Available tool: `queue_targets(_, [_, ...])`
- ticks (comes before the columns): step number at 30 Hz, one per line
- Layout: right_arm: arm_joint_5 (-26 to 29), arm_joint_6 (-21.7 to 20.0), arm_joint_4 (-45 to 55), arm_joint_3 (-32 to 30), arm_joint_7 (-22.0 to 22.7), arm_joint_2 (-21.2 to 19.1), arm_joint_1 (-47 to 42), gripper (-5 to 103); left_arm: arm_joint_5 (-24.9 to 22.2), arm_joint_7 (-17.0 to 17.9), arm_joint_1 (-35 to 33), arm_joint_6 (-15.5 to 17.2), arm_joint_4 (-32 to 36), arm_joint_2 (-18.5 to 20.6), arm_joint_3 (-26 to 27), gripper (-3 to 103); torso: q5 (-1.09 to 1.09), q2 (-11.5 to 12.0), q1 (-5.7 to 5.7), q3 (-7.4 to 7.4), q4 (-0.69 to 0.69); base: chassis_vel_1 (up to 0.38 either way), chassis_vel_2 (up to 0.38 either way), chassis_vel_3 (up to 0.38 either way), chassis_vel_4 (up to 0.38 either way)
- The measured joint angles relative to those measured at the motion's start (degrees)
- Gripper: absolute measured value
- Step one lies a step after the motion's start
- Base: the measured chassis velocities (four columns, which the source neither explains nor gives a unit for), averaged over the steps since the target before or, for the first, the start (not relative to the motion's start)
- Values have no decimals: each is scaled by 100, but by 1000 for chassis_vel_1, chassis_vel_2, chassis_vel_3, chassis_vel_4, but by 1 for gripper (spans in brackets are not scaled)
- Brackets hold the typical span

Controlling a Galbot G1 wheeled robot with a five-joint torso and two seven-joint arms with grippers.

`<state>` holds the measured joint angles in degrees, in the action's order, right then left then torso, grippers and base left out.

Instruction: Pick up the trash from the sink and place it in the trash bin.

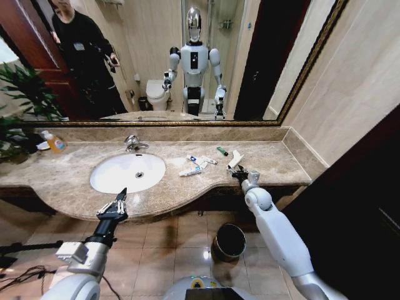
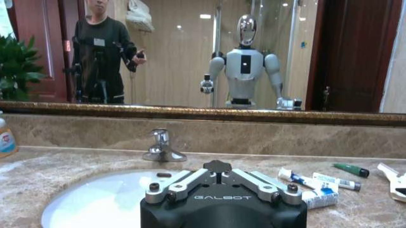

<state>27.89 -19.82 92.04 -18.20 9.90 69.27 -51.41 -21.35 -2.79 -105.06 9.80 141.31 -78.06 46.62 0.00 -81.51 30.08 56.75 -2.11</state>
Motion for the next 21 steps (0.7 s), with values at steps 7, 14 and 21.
queue_targets(7, [46, 153, -9, 15, 5, 9, -54, 35, 0, 0, 0, 0, 0, 0, 0, 0, 0, 0, 0, 0, 0, 0, 0, 0, 0])
queue_targets(14, [32, 170, 33, 23, 5, 20, -111, 19, 0, 0, 0, 0, 0, 0, 0, 0, 0, 0, 0, 0, 0, 0, 0, 0, 0])
queue_targets(21, [23, 185, 98, 22, 7, 29, -158, 1, 0, 0, 0, 0, 0, 0, 0, 0, 0, 0, 0, 0, 0, 0, 0, 0, 0])
